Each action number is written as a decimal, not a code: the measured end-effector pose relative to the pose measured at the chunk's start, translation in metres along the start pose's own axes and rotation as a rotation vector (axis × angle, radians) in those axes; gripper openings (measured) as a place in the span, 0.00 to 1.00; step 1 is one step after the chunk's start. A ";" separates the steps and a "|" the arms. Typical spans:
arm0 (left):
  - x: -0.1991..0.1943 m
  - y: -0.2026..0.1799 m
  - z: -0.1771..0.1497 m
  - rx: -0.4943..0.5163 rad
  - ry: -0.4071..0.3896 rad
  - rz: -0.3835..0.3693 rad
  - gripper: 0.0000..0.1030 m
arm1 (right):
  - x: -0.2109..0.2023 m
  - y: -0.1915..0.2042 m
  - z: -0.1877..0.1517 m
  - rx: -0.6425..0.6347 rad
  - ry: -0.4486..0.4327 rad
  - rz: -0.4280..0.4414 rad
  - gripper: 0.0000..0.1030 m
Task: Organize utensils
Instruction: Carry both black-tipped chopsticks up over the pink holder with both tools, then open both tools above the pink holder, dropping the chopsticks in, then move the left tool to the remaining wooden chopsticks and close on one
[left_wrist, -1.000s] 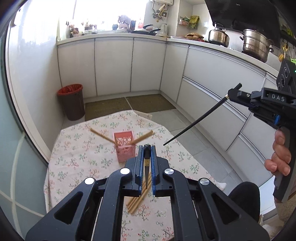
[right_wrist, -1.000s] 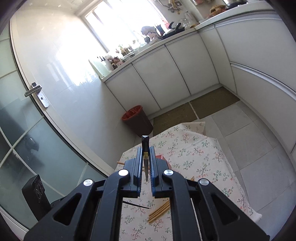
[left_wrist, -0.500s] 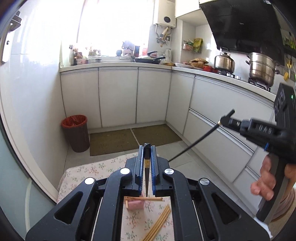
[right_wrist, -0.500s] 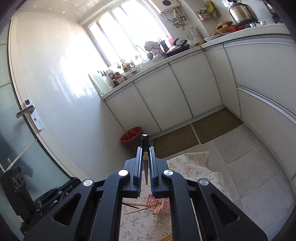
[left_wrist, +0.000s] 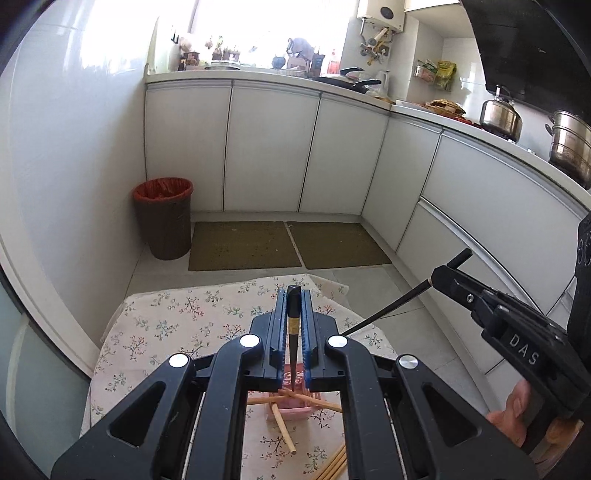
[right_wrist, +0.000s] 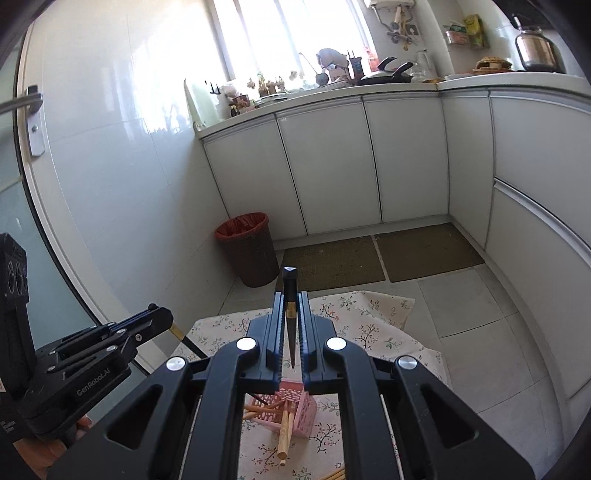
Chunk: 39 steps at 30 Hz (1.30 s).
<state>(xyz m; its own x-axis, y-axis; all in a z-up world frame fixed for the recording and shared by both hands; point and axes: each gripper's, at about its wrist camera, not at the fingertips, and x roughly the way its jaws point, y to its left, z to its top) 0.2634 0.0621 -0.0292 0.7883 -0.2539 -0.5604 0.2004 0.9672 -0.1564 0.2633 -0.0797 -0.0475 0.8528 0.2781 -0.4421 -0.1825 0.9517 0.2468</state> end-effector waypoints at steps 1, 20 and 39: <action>0.004 0.004 -0.002 -0.010 0.005 -0.002 0.06 | 0.006 0.003 -0.005 -0.015 0.001 -0.002 0.07; -0.019 0.017 -0.001 -0.075 -0.045 -0.008 0.47 | -0.005 0.017 -0.007 -0.053 0.008 0.057 0.26; -0.096 0.001 -0.012 -0.046 -0.129 0.110 0.74 | -0.094 0.024 0.000 -0.030 -0.102 -0.106 0.66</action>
<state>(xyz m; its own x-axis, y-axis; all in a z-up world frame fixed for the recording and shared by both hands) 0.1808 0.0871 0.0145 0.8725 -0.1404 -0.4681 0.0845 0.9867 -0.1386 0.1784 -0.0832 -0.0001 0.9130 0.1628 -0.3742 -0.1019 0.9789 0.1772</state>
